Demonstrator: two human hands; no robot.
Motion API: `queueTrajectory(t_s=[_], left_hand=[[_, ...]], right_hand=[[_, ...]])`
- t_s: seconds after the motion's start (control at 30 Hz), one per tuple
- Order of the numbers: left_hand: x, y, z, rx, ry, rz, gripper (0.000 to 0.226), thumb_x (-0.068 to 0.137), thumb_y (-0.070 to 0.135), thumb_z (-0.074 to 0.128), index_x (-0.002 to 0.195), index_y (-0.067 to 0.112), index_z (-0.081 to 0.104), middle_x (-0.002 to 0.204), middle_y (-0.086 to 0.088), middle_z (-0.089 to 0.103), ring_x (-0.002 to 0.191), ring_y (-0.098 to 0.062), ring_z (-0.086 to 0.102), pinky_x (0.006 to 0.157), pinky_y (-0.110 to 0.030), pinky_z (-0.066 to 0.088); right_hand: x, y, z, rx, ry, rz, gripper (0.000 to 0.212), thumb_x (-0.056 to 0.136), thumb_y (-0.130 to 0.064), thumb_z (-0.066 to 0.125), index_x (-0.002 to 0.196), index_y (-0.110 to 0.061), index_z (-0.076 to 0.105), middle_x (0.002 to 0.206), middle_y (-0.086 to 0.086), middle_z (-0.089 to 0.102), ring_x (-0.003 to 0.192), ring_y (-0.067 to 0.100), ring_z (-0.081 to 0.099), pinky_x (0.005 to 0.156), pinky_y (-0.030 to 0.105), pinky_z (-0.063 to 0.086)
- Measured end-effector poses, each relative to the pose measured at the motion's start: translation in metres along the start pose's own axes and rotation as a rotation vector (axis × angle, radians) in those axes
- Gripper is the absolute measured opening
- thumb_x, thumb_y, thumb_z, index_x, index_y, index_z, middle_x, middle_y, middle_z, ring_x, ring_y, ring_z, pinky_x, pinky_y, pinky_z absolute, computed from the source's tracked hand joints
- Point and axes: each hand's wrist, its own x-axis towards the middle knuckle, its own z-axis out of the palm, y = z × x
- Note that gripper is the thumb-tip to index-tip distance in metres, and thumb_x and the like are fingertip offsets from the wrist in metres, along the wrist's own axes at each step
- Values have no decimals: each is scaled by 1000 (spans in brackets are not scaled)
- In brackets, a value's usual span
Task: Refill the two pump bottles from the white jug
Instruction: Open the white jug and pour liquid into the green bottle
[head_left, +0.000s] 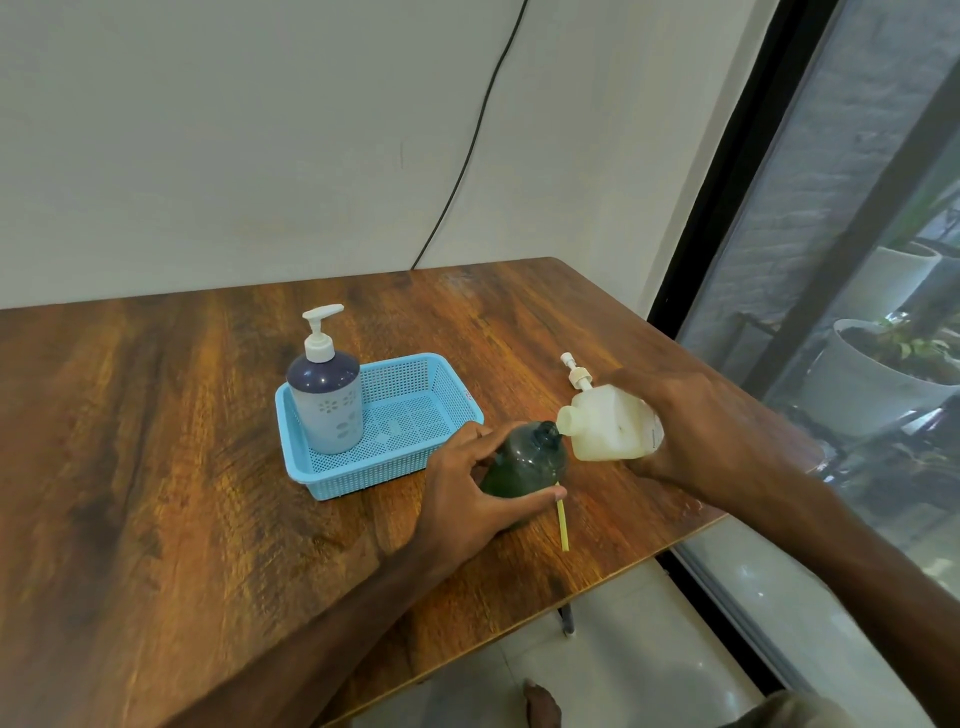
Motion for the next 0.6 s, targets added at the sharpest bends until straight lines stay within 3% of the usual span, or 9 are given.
queueTrajectory(t_s=[0.6], left_hand=[[-1, 0, -1, -4, -2, 5, 82, 65, 57, 92, 138, 36, 63, 118, 14, 64, 112, -4, 59, 86, -12, 54]], right_hand=[[1, 2, 0, -5, 15, -25, 76, 77, -37, 85, 145, -30, 51, 136, -5, 62, 127, 17, 55, 97, 41, 53]])
